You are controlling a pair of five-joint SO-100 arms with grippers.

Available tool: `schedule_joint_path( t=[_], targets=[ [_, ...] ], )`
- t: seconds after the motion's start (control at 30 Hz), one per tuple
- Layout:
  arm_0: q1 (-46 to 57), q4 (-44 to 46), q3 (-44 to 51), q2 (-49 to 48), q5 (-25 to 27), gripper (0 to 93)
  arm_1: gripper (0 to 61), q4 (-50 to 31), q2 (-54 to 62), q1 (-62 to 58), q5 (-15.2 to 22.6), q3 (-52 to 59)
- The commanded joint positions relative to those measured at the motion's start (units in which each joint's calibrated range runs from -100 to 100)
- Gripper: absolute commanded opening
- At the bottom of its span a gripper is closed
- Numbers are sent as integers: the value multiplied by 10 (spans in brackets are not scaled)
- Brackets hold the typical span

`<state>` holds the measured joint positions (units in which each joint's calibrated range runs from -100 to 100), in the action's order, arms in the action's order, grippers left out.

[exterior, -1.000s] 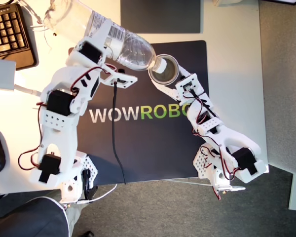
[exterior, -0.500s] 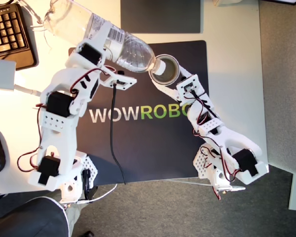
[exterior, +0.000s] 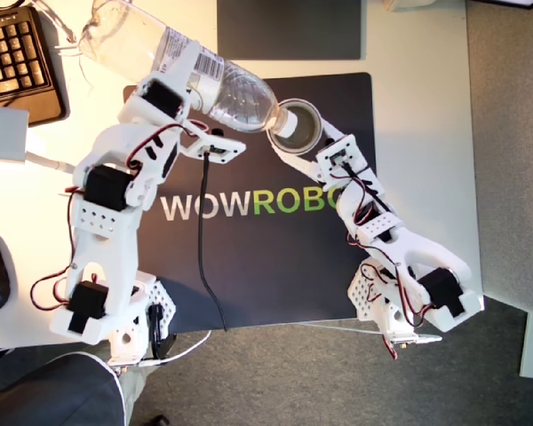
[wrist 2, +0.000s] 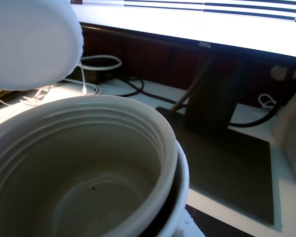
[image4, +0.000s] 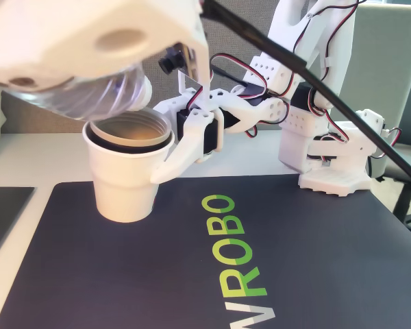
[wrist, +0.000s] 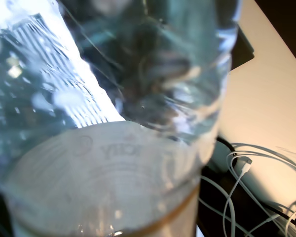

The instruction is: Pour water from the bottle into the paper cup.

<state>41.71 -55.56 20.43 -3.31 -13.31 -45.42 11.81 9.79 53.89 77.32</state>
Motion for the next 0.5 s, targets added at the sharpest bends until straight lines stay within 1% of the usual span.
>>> schedule_joint_path(
  t=[0.0, 0.47],
  targets=[
    [6, 6, 8, -109, 8, 0, 2, -25, 55, 9, -6, -4],
    [6, 10, 9, -102, 9, 0, 2, -25, 58, 8, -8, -3]
  ],
)
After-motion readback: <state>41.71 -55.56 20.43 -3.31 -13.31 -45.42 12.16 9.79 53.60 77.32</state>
